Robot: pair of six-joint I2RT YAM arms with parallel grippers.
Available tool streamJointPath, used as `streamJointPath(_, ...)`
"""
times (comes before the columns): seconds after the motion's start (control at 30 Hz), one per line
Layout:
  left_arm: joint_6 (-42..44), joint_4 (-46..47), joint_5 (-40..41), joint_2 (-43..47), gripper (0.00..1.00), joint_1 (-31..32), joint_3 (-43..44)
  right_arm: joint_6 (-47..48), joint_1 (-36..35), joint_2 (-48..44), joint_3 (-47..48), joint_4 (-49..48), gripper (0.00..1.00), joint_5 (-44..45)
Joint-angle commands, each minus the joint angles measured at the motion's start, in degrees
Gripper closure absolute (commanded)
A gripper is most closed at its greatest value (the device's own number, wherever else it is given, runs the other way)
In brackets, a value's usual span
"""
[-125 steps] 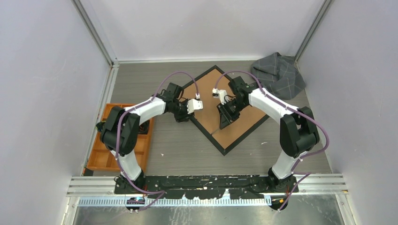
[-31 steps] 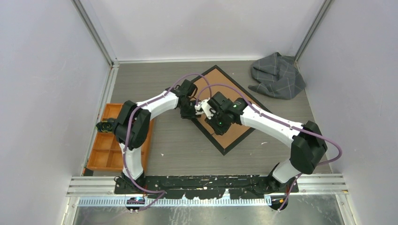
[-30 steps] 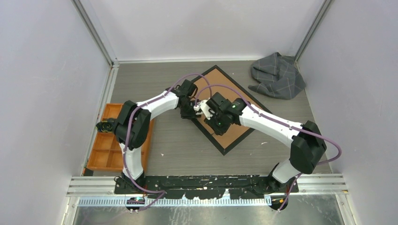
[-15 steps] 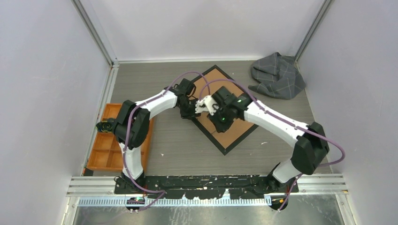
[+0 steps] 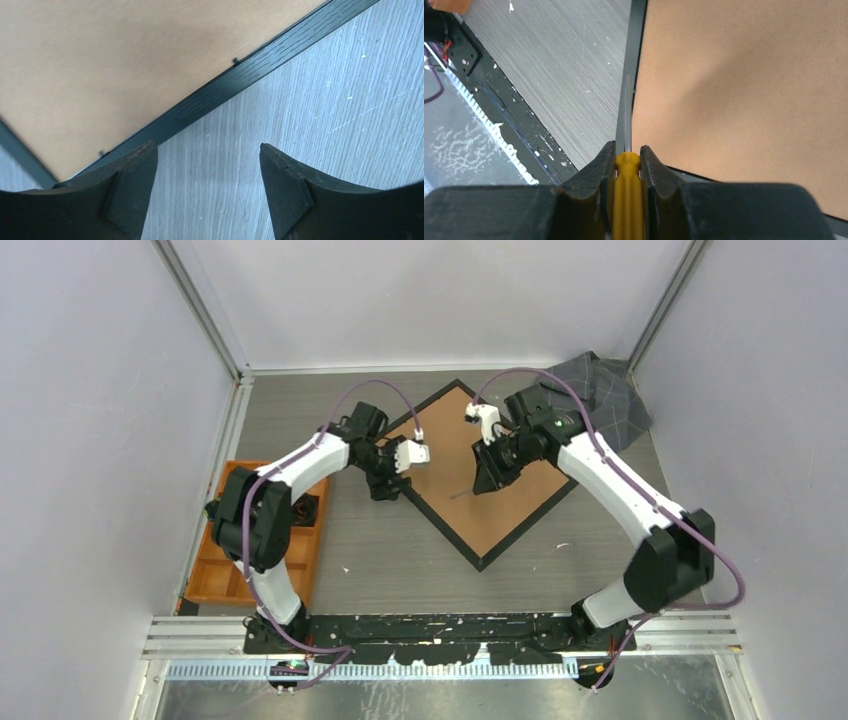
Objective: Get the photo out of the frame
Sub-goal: Release the photo frame item from the photo frame.
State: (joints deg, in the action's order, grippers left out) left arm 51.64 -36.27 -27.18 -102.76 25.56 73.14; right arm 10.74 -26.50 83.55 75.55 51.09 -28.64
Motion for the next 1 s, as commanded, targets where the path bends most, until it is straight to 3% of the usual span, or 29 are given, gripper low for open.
streamJointPath(0.0,4.7,0.1,-6.7,5.5,0.22,-4.2,-1.0,0.0,2.3,7.7,6.3,-1.0,0.99,-5.5)
streamJointPath(0.33,16.0,2.0,-7.7,1.8,0.18,-5.3,-0.8,-0.5,3.0,26.7,21.6,1.0,0.99,-9.6)
streamJointPath(0.6,19.5,0.3,-7.4,-1.9,0.18,-4.0,2.1,5.0,4.3,38.6,34.5,12.4,0.99,-14.6)
streamJointPath(0.97,17.8,0.0,-0.5,-6.1,0.2,-0.4,4.3,5.8,4.6,42.1,34.9,16.4,0.99,-18.0)
